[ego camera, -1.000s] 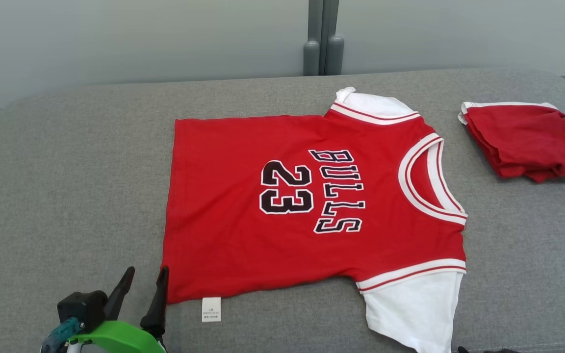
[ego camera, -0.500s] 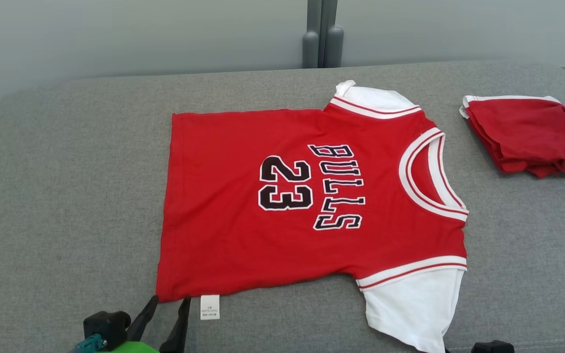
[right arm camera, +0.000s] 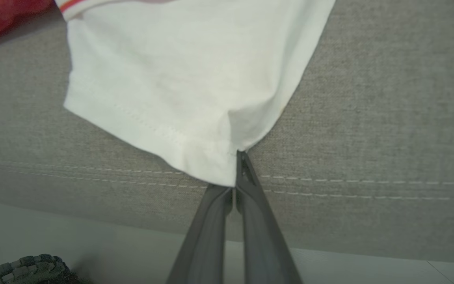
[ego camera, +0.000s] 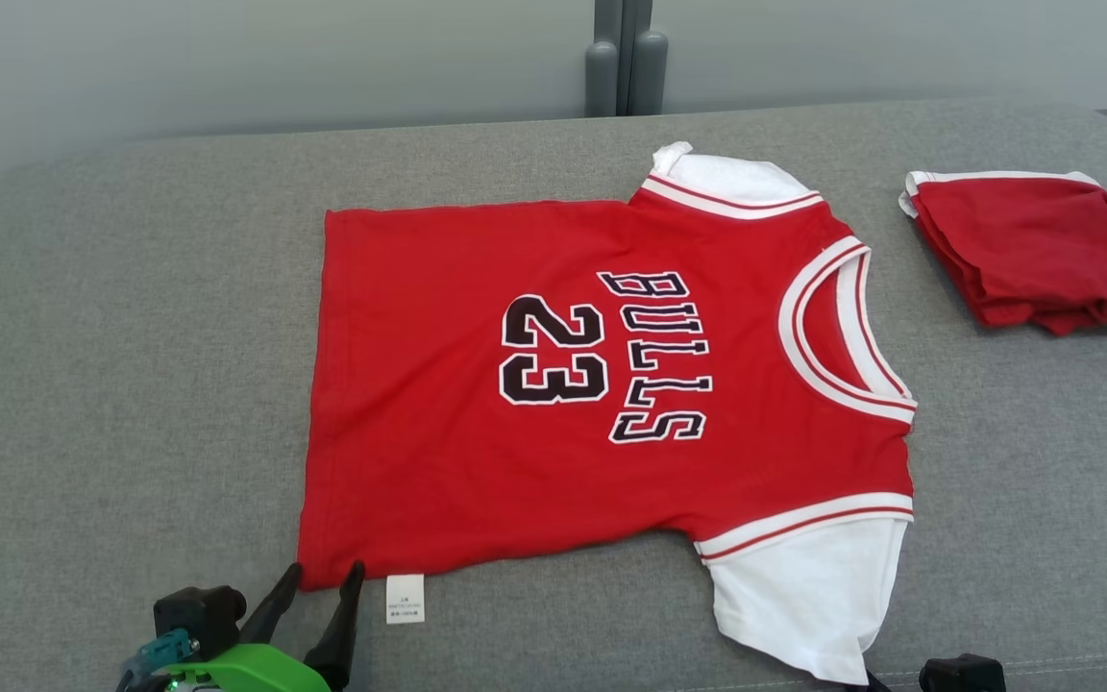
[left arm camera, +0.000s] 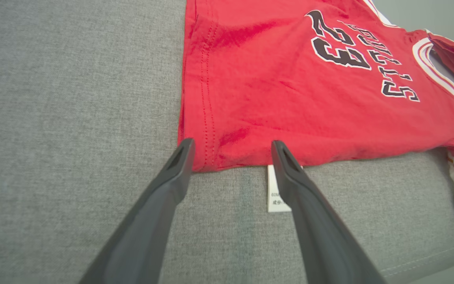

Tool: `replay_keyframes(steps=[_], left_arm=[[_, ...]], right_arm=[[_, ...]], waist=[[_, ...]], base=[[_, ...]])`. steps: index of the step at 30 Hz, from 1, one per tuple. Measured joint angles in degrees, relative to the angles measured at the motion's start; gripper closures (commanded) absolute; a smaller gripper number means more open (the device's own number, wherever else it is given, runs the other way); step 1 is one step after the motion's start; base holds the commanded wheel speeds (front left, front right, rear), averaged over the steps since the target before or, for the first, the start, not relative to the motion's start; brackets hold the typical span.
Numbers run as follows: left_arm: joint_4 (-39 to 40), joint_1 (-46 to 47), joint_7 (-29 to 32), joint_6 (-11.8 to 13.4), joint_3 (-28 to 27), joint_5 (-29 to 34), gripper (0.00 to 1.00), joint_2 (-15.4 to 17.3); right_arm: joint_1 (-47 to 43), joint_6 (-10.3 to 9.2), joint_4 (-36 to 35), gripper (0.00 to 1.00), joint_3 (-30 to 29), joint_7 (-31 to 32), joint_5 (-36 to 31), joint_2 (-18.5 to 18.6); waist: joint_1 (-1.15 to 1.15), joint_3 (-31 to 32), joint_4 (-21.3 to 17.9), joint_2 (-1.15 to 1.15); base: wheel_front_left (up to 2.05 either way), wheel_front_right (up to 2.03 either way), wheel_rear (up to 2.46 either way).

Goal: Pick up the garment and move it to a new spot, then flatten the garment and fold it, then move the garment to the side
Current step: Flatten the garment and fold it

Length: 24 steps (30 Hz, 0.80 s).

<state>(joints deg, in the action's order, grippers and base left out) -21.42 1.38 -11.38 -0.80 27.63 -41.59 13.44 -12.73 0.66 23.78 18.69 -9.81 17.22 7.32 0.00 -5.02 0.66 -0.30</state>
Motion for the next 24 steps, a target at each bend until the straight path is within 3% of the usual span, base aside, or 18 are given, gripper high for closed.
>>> replay_keyframes(steps=[9, 10, 11, 12, 15, 16, 24], left_arm=[[-3.7, 2.2, 1.3, -0.8, 0.0, -0.1, 0.00, 0.0], [-4.1, 2.2, 1.3, -0.8, 0.0, -0.2, 0.11, 0.0], [-4.2, 2.3, 1.3, -0.8, -0.1, -0.3, 0.49, 0.0], [-4.3, 2.3, 1.3, -0.8, -0.1, -0.4, 0.71, 0.0], [-4.8, 2.4, 1.3, -1.2, -0.4, -0.5, 0.95, 0.0], [-5.1, 2.5, 1.3, -1.2, -0.5, -0.6, 1.00, 0.0], [-5.8, 4.3, 1.2, -2.2, -1.1, -0.9, 1.00, -0.1]], right_arm=[[1.1, 0.47, 0.4, 1.00, 0.1, -0.3, 0.0, 0.1], [1.2, 0.58, 0.4, 1.00, 0.1, -0.3, 0.0, 0.1], [1.4, 0.58, 0.5, 1.00, 0.1, -0.5, 0.0, 0.1], [1.5, 0.59, 0.5, 1.00, 0.2, -0.6, 0.0, 0.1], [1.7, 0.63, 0.5, 1.00, 0.2, -0.8, 0.0, 0.0], [1.8, 0.76, 0.5, 1.00, 0.2, -0.8, 0.0, 0.0], [2.3, 0.81, 0.0, 1.00, 0.5, -1.1, -0.2, 0.2]], waist=[[0.00, -1.3, -0.5, 0.00], [0.00, -1.4, -0.6, 0.00], [0.00, -1.5, -0.6, 0.00], [0.00, -1.5, -0.7, 0.00], [0.00, -1.7, -0.8, 0.00], [0.00, -1.7, -0.9, 0.00], [0.00, -2.0, -1.2, 0.00]], base=[[0.00, 0.00, 0.00], [0.00, 0.00, 0.00], [0.00, 0.00, 0.00], [0.00, 0.00, 0.00], [0.00, 0.00, 0.00], [0.00, 0.00, 0.00], [0.00, 0.00, 0.00]])
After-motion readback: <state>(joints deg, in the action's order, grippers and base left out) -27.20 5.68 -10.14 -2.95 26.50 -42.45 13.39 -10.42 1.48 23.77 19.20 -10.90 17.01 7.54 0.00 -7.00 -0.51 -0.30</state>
